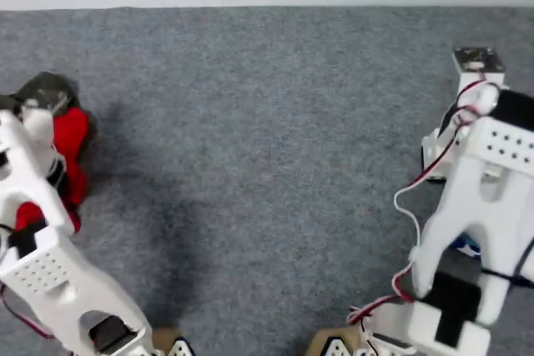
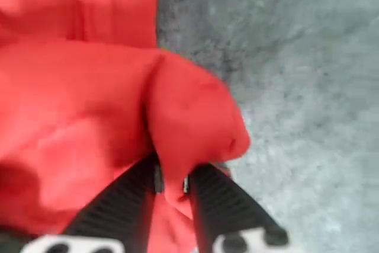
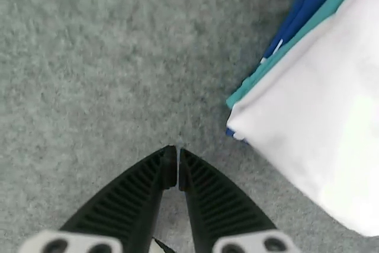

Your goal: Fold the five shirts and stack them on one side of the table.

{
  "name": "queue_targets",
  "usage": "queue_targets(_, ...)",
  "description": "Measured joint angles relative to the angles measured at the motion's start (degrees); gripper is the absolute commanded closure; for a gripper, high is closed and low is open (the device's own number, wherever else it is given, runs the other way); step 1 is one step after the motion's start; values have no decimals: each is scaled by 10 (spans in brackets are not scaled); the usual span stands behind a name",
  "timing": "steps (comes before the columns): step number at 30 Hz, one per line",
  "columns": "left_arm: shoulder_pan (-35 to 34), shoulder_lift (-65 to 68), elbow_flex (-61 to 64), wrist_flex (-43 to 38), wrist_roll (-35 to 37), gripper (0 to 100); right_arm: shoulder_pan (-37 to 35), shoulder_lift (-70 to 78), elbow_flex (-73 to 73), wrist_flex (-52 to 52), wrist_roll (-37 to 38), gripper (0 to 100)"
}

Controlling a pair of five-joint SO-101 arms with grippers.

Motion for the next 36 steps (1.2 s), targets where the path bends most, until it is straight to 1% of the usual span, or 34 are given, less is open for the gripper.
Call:
queue_targets(3,22,-30,-98,57,33,997,0,-40,27,0,0,990)
queue_targets(6,55,-87,-209,90,84,996,0,-83,48,0,0,990)
queue_targets(9,110,-144,-309,99,141,996,0,-124,73,0,0,990)
queue_targets(12,178,-196,-380,102,193,996,0,-157,97,0,0,990)
queue_targets(15,265,-240,-409,102,222,996,0,-183,123,0,0,990)
queue_targets(20,423,-278,-417,102,251,996,0,-210,158,0,0,990)
queue_targets(22,470,-283,-400,102,256,996,0,-216,164,0,0,990)
queue_targets(23,482,-285,-382,102,258,996,0,-218,164,0,0,990)
queue_targets(26,485,-287,-301,102,258,995,-15,-222,164,0,0,990)
queue_targets(29,446,-287,-185,102,254,994,-40,-222,164,0,0,990)
queue_targets(31,399,-286,-96,98,231,983,-63,-222,164,0,0,990)
queue_targets(32,373,-286,-50,90,213,958,-75,-222,164,0,0,990)
queue_targets(34,317,-286,40,63,165,893,-99,-222,164,0,0,990)
queue_targets(36,264,-286,125,33,109,860,-125,-222,164,0,0,990)
